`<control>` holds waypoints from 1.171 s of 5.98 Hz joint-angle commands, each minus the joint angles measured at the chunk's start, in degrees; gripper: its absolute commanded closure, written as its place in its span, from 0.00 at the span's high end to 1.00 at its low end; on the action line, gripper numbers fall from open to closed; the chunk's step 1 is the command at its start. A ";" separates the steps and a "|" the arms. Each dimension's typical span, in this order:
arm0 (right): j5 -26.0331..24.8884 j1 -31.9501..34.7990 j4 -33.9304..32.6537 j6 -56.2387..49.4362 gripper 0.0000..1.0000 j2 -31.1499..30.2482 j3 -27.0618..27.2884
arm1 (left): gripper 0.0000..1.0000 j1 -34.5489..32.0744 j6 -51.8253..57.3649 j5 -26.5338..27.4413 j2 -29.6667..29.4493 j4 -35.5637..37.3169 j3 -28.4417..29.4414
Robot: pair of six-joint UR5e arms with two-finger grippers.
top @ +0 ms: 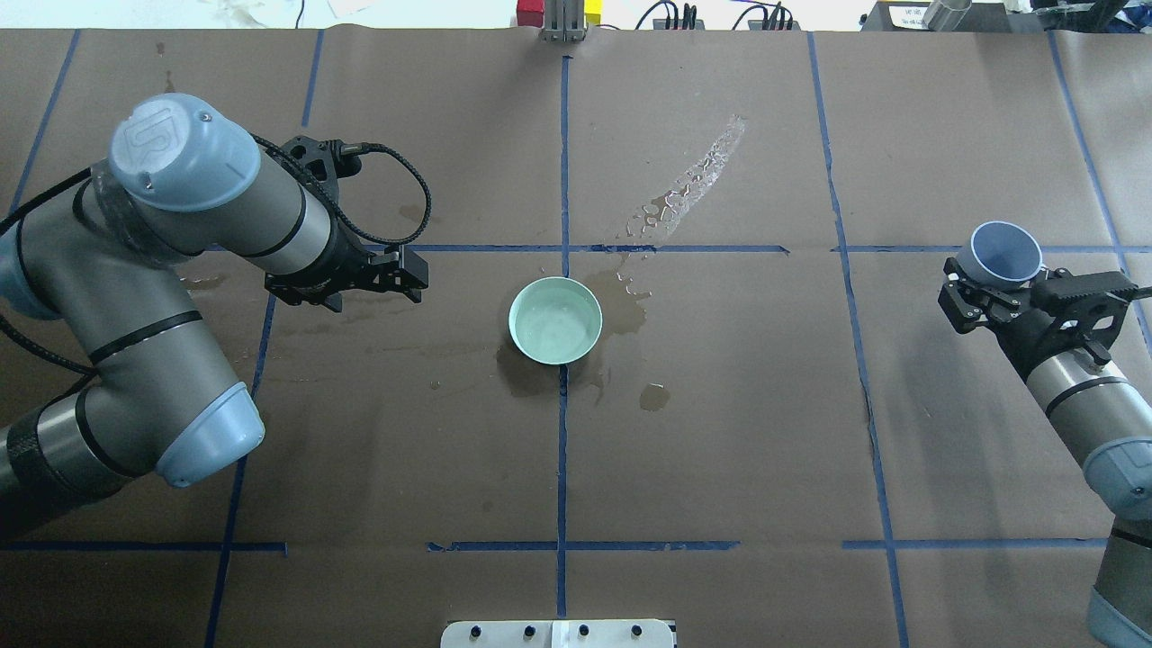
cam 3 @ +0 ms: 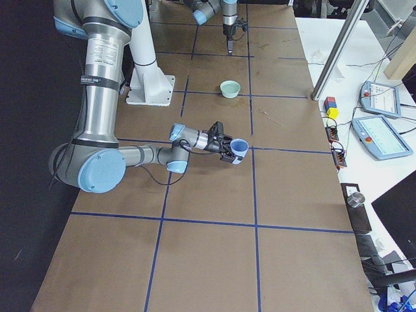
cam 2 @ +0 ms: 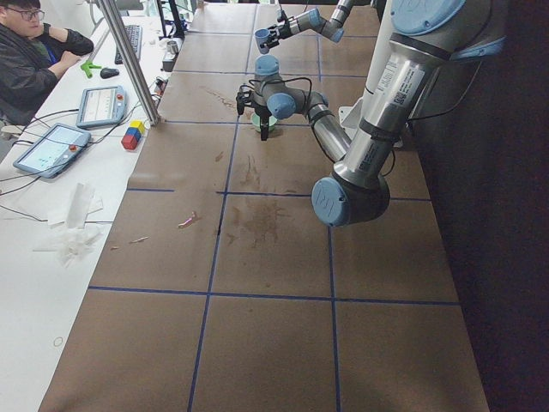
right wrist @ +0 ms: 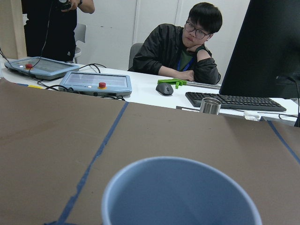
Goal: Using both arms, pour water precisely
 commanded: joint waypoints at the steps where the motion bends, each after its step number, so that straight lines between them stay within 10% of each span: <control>1: -0.81 -0.16 6.51 -0.34 0.03 0.36 -6.39 | 1.00 0.00 0.00 0.00 0.00 -0.05 0.14; 7: -1.08 0.45 6.54 -0.43 0.12 0.54 -8.61 | 1.00 0.09 -1.14 0.00 -0.18 0.04 -0.21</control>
